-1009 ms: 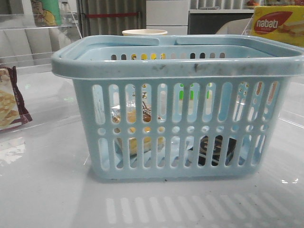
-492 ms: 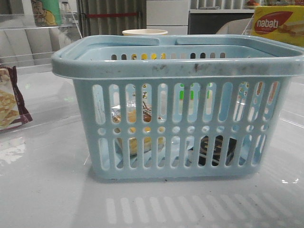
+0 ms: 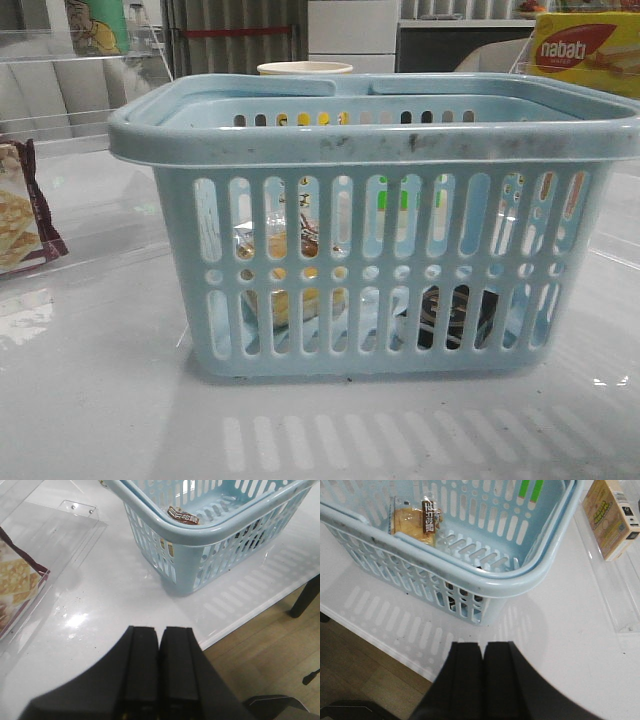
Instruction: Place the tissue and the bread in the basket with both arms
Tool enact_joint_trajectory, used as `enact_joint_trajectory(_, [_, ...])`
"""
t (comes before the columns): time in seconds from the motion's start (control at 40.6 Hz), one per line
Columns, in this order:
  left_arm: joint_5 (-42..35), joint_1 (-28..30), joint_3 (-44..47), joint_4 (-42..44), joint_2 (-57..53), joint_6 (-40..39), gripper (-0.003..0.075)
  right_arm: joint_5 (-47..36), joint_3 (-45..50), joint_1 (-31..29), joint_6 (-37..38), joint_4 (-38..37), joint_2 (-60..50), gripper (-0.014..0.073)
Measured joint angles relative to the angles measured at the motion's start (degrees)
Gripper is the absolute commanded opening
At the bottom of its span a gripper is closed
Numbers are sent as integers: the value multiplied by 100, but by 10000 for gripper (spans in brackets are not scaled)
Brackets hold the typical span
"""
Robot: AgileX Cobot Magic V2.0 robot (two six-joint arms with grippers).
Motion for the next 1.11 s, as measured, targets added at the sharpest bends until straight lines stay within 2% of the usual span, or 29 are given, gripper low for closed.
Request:
enact_joint_trajectory(0.123, [-574,429,358,33,-451,0,91,0,0,0,0,0,0,57])
enact_joint_trajectory(0.345, [-2209,1886,1548,102,-1624,0,91,3,0,0,0,0,0,57])
enact_joint_trajectory(0.517, [-2815,2956,2518,55,-2330,0,91,3,0,0,0,0,0,57])
enact_joint_trajectory(0.689, [-3416,3621,3306,-247,-2557,0,91,3,0,0,0,0,0,57])
enact_joint_trajectory(0.837, [-3932,3910,3830,-493,-2579,0,91,3,0,0,-9,0,0,57])
enact_joint_trajectory(1.108, [-4570,3935,4377,-597,-2861,0,91,3,0,0,-9,0,0,57])
